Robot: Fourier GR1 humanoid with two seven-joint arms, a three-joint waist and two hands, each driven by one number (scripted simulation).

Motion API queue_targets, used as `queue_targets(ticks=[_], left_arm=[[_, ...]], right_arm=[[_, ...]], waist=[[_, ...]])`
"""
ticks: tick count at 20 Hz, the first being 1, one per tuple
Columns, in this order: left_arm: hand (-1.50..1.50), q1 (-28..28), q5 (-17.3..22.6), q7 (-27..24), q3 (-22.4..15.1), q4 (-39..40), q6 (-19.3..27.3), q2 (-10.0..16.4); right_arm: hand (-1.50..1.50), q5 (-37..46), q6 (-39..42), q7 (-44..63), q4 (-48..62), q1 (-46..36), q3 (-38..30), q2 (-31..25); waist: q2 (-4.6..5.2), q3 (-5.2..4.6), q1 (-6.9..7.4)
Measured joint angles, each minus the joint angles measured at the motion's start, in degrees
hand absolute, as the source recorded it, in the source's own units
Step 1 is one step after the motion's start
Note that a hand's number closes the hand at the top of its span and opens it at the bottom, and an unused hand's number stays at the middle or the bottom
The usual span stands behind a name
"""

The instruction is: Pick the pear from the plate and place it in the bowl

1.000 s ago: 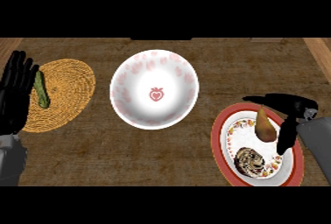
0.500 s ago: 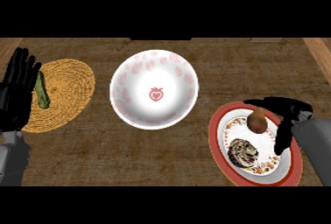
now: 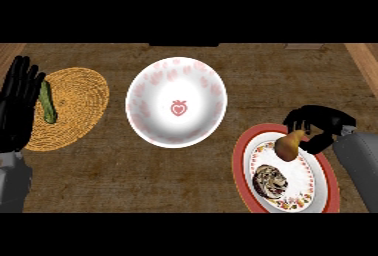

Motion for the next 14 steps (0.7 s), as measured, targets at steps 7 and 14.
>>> queue_targets(ticks=[7, 14], left_arm=[[0.0, 2.4, -0.4, -0.8, 2.6, 1.0, 0.9, 1.0], [0.0, 4.6, 0.1, -0.3, 4.8, 0.3, 1.5, 2.0]], right_arm=[[1.5, 1.0, -9.8, 12.2, -7.0, 10.2, -6.7, 0.2], [1.5, 3.7, -20.8, 25.8, -21.0, 25.7, -11.7, 1.3]], waist=[[-1.58, -0.19, -4.7], [-2.13, -0.19, -8.25]])
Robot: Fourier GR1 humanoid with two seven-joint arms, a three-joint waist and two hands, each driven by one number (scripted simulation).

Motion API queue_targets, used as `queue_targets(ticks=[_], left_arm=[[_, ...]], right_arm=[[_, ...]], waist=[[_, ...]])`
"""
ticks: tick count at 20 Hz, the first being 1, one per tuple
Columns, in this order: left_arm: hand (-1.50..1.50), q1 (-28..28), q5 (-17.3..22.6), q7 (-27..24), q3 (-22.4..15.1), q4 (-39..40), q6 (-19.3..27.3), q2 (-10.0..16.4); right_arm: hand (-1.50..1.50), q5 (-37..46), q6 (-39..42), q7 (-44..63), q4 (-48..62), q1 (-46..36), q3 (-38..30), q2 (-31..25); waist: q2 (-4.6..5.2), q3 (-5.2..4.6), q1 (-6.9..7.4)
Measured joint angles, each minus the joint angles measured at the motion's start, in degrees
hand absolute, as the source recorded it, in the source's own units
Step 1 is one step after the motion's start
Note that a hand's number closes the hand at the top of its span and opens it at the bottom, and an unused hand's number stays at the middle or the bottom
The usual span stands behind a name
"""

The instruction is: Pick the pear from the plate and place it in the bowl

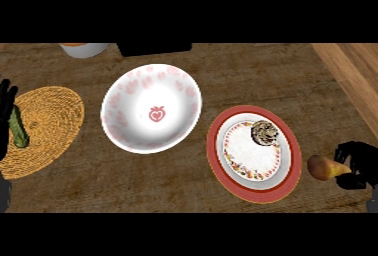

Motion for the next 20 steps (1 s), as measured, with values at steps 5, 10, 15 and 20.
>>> queue_targets(ticks=[5, 10, 15, 20], left_arm=[[0.0, 1.2, 0.6, -0.1, 0.4, -0.9, -0.8, 0.3], [0.0, 1.1, 0.4, -0.1, -0.3, -1.5, -0.9, -0.2], [0.0, 0.4, -0.1, 0.3, -1.7, -2.3, -0.8, -1.0], [0.0, -0.7, 0.2, -0.2, -2.5, -1.8, -1.7, -1.3]], right_arm=[[1.5, 2.8, -4.2, 7.8, -17.1, 9.6, -1.3, 0.9], [1.5, 2.3, -2.6, 13.9, -38.3, 16.3, -0.5, 3.2], [1.5, 2.7, 1.0, 20.8, -57.8, 19.1, 2.3, 5.0], [1.5, 2.8, 2.6, 26.8, -59.5, 11.9, 6.6, 7.8]], waist=[[0.12, -0.03, 0.14], [0.48, 0.01, 1.02], [1.0, 0.04, 2.95], [1.45, 0.06, 5.06]])
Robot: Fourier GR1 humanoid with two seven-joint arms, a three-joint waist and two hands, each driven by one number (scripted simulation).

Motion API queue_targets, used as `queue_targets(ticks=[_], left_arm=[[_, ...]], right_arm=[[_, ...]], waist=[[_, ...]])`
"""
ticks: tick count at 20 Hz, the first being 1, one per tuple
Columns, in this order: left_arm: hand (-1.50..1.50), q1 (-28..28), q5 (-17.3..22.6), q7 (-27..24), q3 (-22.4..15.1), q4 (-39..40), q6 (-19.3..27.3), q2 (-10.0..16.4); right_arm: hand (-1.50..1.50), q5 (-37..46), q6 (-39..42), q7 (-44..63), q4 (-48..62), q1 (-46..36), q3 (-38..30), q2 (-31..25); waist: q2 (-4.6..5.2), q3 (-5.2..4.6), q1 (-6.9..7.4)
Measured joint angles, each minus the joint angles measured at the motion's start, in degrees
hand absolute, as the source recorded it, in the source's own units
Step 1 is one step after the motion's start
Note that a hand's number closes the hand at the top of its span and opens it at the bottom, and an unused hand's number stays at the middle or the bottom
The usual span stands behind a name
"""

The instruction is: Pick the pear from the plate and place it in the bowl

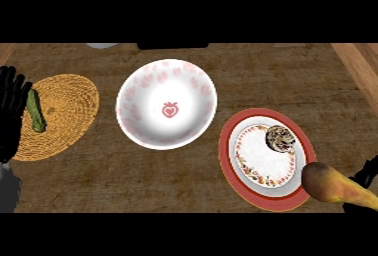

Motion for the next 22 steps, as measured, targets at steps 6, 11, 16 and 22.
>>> queue_targets(ticks=[6, 11, 16, 22], left_arm=[[0.0, -2.1, -0.4, 0.7, -1.2, 0.5, 0.0, -0.4], [0.0, -2.9, -0.5, 0.9, -1.8, 0.8, -0.4, -0.6], [0.0, -4.0, -1.2, 0.2, -2.5, 1.8, -0.1, -1.2], [0.0, -4.7, -1.1, 0.1, -2.4, 2.3, -0.5, -1.2]], right_arm=[[1.5, 0.3, 3.6, 10.1, 0.0, -13.8, 7.9, 5.9], [1.5, 0.9, 5.7, 16.8, 1.5, -28.2, 12.7, 13.0], [1.5, 0.0, 6.2, 20.8, 8.8, -41.5, 14.1, 16.9], [1.5, -3.4, 3.1, 23.3, 23.0, -51.3, 15.0, 18.2]], waist=[[0.29, 0.0, 1.91], [0.46, 0.05, 2.99], [0.65, 0.12, 3.48], [0.88, 0.22, 4.25]])
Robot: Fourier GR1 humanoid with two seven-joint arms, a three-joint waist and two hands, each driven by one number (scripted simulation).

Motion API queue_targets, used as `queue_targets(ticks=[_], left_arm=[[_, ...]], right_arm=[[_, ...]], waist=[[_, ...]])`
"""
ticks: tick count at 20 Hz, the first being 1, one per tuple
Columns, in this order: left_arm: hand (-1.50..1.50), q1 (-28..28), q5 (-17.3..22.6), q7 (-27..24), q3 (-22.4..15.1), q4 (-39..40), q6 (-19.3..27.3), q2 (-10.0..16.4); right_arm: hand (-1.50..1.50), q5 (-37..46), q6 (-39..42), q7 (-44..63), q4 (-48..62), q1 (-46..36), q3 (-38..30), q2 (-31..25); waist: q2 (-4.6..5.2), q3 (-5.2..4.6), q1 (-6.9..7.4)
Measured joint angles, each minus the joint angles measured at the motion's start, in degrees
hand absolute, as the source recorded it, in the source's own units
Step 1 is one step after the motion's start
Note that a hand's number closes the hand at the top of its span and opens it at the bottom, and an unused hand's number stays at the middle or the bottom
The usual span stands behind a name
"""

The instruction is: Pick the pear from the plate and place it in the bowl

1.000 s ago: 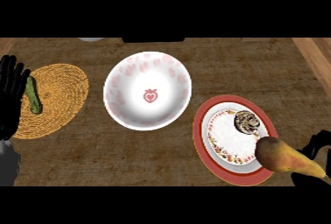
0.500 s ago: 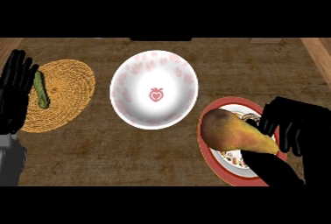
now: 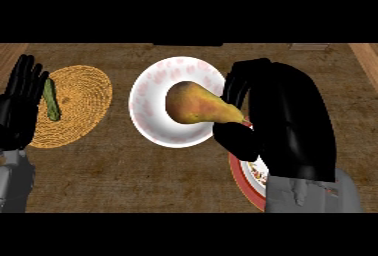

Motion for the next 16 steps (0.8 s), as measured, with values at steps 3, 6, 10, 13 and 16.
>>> queue_targets(ticks=[3, 6, 10, 13, 16], left_arm=[[0.0, -1.8, -0.2, -0.4, 0.3, 1.9, 0.1, 0.3], [0.0, -1.6, 0.0, -0.4, 0.3, 1.5, -0.3, 0.3], [0.0, -1.7, -0.1, -0.3, 0.2, 1.7, -0.3, 0.0], [0.0, -1.9, -0.2, -0.2, 0.2, 1.4, 0.0, 0.0], [0.0, -2.5, 0.0, 1.0, 0.2, 1.1, 0.1, 0.1]], right_arm=[[1.5, -1.9, -2.2, -0.4, 7.6, -3.6, -0.3, 0.2], [1.5, -2.9, -5.2, -1.0, 15.1, -5.7, 0.5, 0.3], [1.5, -1.9, -10.0, -1.7, 24.6, -7.2, 2.5, 0.4], [1.5, -1.4, -13.2, -1.5, 30.3, -7.0, 3.8, 0.4], [-1.5, -1.1, -18.4, -1.4, 34.9, -5.3, 4.0, 0.4]], waist=[[0.19, 0.04, -0.03], [0.23, 0.08, 0.27], [0.3, 0.1, 0.35], [0.32, 0.12, 0.38], [0.39, 0.15, 0.61]])
